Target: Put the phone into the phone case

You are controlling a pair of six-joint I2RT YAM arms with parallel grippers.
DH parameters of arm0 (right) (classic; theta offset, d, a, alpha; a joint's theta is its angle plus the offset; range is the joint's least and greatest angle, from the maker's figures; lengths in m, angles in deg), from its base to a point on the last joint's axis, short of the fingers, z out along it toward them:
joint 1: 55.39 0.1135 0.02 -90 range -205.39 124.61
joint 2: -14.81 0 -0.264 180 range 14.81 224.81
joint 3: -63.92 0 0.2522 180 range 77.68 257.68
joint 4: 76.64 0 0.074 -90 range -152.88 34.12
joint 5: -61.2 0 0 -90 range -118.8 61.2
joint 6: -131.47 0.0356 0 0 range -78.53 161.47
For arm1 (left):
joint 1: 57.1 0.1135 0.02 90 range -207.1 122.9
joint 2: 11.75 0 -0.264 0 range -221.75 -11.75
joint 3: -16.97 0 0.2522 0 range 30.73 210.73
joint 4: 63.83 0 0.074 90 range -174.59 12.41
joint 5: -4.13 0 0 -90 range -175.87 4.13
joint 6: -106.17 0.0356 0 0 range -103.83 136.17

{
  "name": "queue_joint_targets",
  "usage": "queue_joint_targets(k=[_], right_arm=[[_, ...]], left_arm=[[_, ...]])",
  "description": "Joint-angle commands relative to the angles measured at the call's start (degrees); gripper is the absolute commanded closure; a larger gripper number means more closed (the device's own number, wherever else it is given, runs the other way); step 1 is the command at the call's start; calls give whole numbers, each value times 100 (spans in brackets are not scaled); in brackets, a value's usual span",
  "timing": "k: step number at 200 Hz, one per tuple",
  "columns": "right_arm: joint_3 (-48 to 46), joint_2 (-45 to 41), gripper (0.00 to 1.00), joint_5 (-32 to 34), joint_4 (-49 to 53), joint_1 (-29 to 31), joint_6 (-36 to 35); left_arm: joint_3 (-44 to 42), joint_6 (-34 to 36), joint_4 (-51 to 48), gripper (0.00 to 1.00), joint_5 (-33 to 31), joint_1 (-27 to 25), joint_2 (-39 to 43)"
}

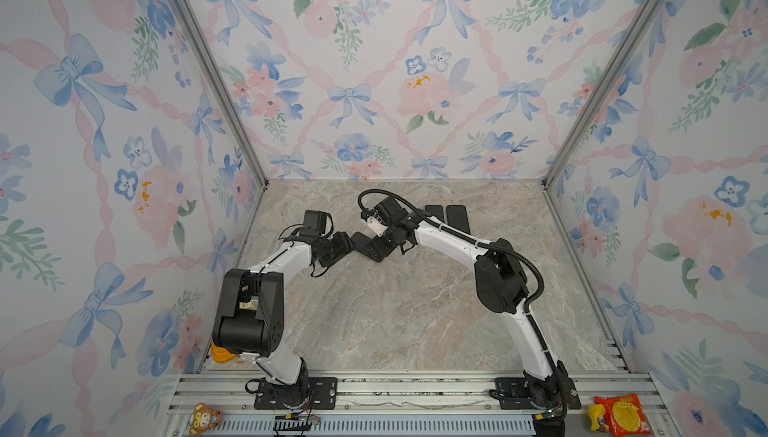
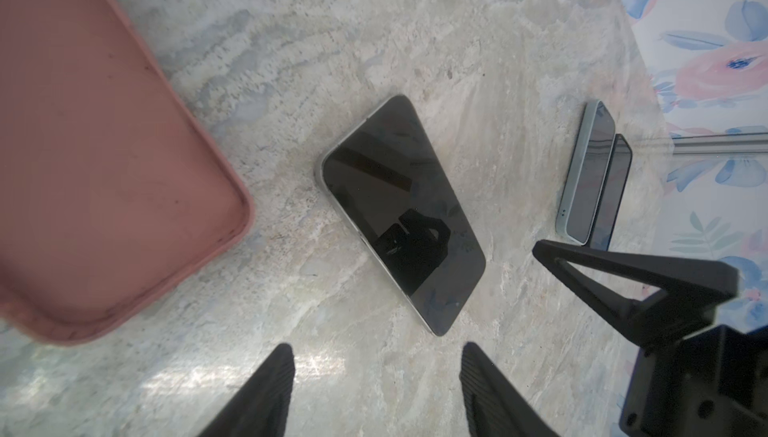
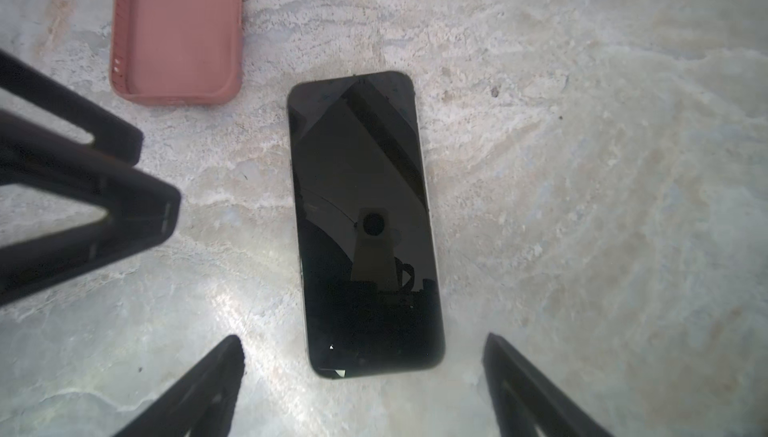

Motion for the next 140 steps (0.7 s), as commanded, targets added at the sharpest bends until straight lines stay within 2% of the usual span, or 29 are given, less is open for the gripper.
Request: queue_joint_targets(k=[1,59,140], right_arm=[[694,389,7,55,717,-31,-99],[1970,1301,6,-66,1453,-3,-186],[2257,1761,6,420,1947,40,-226]], left_arm=[[-184,37,-95,34,54,110,88],[-324,30,-97,31,21,171,184],[-220,-36,-91,30,123,166,-93]])
